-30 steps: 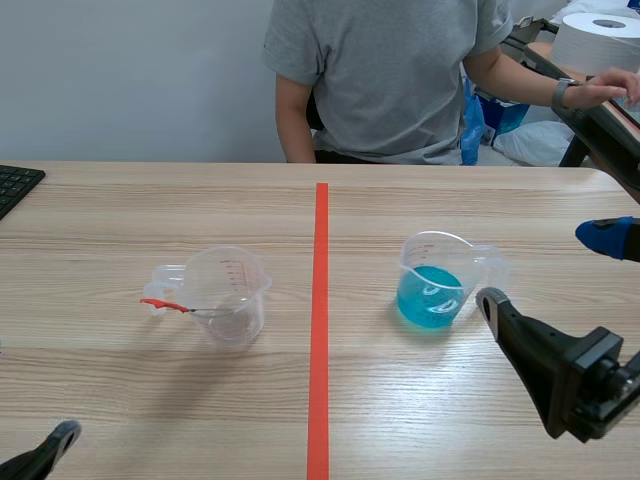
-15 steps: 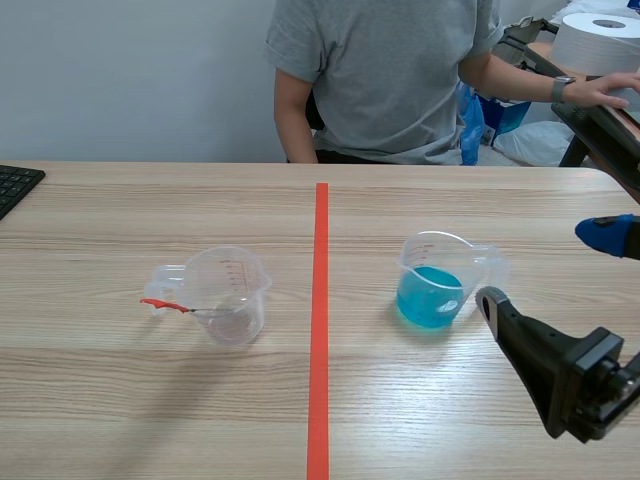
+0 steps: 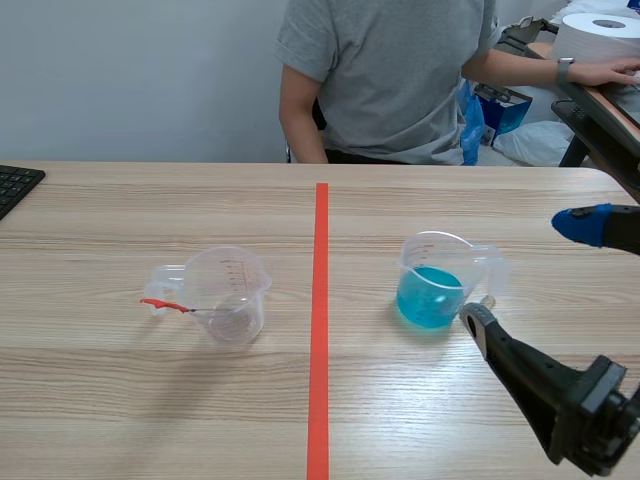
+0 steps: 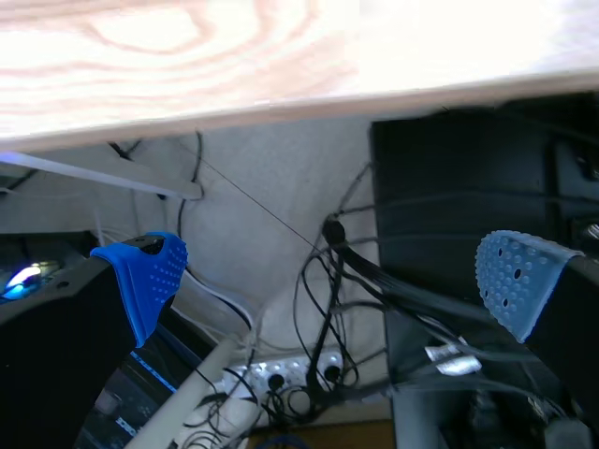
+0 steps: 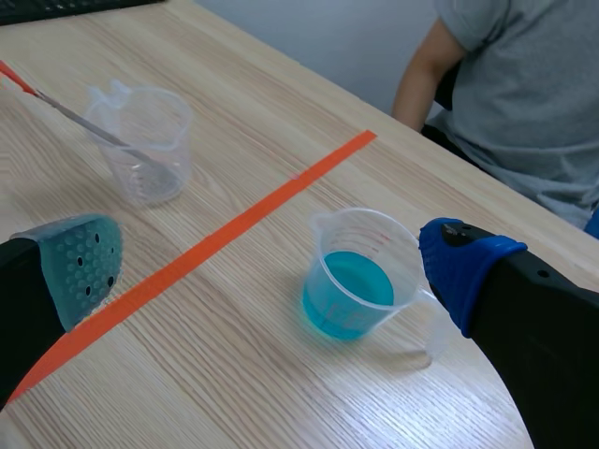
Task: Do the redox reaction experiment.
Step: 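Lift the metal plate out of the left beaker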
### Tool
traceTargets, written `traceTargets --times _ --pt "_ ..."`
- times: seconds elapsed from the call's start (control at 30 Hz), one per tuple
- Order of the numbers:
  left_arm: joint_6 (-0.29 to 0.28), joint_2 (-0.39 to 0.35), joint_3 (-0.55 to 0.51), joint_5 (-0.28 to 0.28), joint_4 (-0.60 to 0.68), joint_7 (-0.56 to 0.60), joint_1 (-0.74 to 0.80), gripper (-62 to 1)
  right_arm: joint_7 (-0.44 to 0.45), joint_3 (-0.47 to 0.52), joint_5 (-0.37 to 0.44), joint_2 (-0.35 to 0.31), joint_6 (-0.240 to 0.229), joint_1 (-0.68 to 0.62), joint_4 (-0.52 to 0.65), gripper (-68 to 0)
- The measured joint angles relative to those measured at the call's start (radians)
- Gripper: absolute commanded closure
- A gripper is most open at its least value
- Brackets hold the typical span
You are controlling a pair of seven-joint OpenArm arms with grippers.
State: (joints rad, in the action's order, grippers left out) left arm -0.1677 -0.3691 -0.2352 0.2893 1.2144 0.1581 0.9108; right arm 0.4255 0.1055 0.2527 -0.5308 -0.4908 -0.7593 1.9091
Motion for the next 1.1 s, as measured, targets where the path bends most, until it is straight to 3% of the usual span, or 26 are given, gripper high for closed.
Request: traceTargets --times 0.17,0.67,1.1 --pt "0.000 0.000 0.000 0.000 -0.055 0.000 -0.069 -62.3 0.034 -0.018 -0.061 -0.038 -0.004 0.021 0.000 -67.9" --pt "-0.026 -0.002 0.040 0.000 -0.151 0.000 -0.079 -62.3 0.040 -0.293 -0.253 -0.054 -0.007 0.203 0.000 -67.9" --pt "-0.026 -0.002 0.082 0.000 -0.166 0.000 -0.077 -62.3 0.017 -0.541 -0.365 -0.036 0.054 0.380 -0.027 -67.9"
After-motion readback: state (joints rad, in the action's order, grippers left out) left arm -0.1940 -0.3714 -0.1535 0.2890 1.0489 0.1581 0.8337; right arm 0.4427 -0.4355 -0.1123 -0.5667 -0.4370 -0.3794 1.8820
